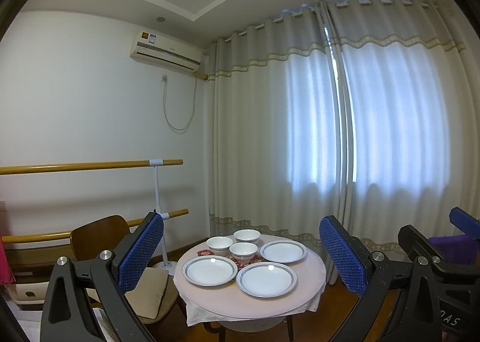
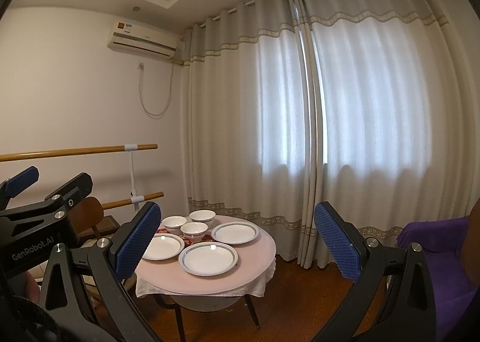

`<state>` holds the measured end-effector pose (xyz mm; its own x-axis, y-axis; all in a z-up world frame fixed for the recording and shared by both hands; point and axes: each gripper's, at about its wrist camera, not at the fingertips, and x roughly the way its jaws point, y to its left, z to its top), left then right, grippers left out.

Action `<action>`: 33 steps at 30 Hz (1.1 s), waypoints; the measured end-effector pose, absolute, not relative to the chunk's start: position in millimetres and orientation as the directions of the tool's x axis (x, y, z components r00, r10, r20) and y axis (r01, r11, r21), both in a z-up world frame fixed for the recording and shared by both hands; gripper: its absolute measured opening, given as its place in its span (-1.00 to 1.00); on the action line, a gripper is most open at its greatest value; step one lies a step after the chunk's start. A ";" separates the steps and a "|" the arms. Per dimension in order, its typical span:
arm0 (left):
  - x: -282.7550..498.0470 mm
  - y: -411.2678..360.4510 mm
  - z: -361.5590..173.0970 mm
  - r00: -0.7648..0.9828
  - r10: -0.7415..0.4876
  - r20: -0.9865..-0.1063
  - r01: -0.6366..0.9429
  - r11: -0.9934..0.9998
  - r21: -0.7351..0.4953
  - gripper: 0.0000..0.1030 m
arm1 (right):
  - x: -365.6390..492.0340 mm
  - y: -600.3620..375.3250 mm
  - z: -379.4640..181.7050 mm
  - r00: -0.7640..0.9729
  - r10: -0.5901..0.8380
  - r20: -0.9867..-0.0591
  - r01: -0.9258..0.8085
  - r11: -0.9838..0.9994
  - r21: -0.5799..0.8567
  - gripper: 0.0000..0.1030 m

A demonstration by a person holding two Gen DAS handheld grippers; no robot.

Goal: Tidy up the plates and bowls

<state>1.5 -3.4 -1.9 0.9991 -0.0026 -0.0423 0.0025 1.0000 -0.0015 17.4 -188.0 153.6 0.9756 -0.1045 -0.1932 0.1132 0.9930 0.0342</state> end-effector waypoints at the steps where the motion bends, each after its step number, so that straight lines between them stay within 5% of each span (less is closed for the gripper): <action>1: 0.7 -3.3 -2.1 0.999 -0.003 -0.041 0.002 1.000 0.000 0.99 | 17.6 -188.2 153.7 0.976 -0.104 -0.194 0.113 0.993 0.035 1.00; 33: -5.6 -1.5 -2.3 1.000 -0.005 -0.027 0.005 1.000 -0.006 0.99 | 11.2 -191.0 166.3 0.978 -0.097 -0.183 0.105 0.994 0.034 1.00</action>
